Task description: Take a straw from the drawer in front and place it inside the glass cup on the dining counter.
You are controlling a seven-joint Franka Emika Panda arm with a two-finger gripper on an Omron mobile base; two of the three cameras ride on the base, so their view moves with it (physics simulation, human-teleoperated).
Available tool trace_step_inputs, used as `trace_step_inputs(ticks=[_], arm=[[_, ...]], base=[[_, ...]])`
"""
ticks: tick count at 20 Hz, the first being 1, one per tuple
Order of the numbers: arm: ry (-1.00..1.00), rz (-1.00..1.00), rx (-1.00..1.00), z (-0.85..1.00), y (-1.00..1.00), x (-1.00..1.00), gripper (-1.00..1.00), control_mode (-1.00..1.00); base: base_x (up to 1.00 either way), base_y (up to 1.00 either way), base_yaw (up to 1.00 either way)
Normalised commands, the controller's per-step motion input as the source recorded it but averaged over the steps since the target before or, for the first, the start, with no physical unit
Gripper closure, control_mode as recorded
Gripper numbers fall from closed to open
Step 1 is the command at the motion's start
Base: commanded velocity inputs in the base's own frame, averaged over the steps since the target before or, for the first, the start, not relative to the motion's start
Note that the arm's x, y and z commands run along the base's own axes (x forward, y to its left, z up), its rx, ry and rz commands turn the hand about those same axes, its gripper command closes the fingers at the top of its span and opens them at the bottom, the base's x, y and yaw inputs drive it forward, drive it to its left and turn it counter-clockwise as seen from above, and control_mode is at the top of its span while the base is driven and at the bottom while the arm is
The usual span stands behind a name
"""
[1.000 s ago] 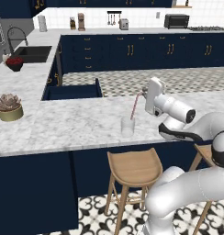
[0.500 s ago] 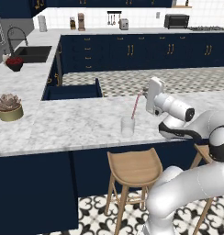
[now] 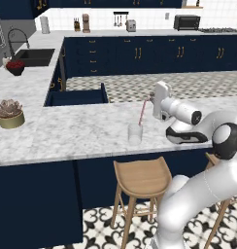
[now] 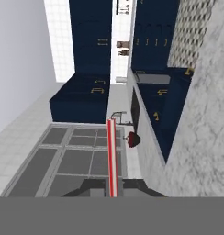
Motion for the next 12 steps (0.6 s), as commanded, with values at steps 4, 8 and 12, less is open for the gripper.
trace_step_inputs(ticks=[4, 8, 12], arm=[[0.00, 0.10, 0.00, -0.42, -0.30, 0.34, 1.00, -1.00], [0.00, 0.11, 0.00, -0.22, -0.20, 0.38, 1.00, -1.00], [0.00, 0.09, 0.00, -0.12, -0.03, 0.49, 1.00, -1.00]], base=[[0.00, 0.00, 0.00], [0.00, 0.00, 0.00], [0.00, 0.00, 0.00]])
